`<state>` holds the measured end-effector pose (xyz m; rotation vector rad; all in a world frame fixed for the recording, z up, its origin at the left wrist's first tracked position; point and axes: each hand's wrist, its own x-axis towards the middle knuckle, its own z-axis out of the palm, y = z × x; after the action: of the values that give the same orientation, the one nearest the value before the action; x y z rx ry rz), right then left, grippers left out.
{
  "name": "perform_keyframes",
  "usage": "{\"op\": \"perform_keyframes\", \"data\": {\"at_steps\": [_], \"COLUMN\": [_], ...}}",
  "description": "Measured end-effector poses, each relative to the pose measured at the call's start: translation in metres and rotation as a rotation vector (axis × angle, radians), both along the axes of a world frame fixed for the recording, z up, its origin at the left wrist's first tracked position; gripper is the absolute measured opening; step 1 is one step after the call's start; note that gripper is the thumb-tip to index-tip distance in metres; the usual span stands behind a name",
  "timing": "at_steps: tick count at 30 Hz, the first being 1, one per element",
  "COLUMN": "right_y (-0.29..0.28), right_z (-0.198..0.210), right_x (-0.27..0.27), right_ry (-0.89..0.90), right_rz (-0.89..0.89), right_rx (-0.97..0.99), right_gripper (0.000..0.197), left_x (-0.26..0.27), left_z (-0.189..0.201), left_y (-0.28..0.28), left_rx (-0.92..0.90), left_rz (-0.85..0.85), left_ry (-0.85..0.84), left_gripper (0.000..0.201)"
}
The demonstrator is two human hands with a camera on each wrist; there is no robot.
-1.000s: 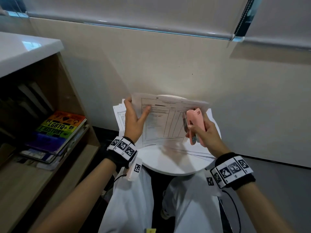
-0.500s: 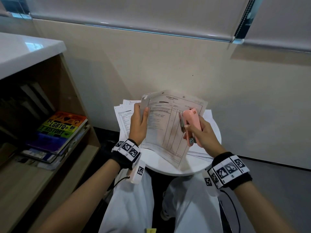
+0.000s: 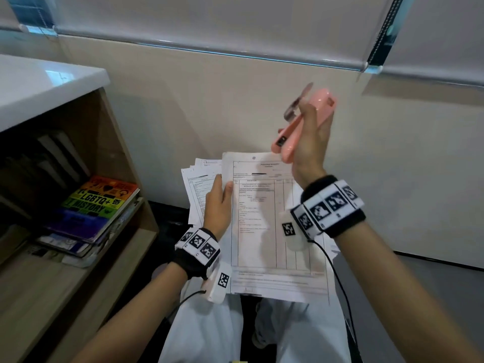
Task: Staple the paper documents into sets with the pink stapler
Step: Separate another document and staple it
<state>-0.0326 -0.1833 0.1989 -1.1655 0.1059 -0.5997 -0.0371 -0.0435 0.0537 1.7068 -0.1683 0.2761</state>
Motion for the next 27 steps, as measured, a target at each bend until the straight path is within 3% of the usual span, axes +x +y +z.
{"op": "perform_keyframes", "data": {"at_steps": [4,8,11,16,27], "right_y": [0.034,0.052,0.060,0.067,0.066], "right_z": [-0.011,-0.036,-0.050,-0.060,-0.064], "right_x": [0.024,0.040,0.042,0.045,0.045], "right_ry": [0.131,0.266,0.329,0.302,0.304], "right_rz": [-0.072,-0.086,-0.101,-0.169,-0.090], "right_rx": [-0.058,-0.147,-0.360,-0.641,-0.504], "right_gripper": [0.008,0.017,0.033,0.046,0.027], "left_x": [-0.021,-0.030,-0.031,-0.026,-0.021], "left_z": [-0.010,-0.014,-0.013,-0.012,-0.016], "left_y": [-0.003,-0.004,-0.004,-0.003,0.000], "left_rx": [0.023,0.031,0.078,0.117,0.147], "left_rz": [-0.027,-0.012,-0.013,0.019,-0.018], "left_ry": [-0.005,-0.022,-0.033,-0.036,-0.032], "left_gripper": [0.026,0.031,0.031,0.029,0.036]}}
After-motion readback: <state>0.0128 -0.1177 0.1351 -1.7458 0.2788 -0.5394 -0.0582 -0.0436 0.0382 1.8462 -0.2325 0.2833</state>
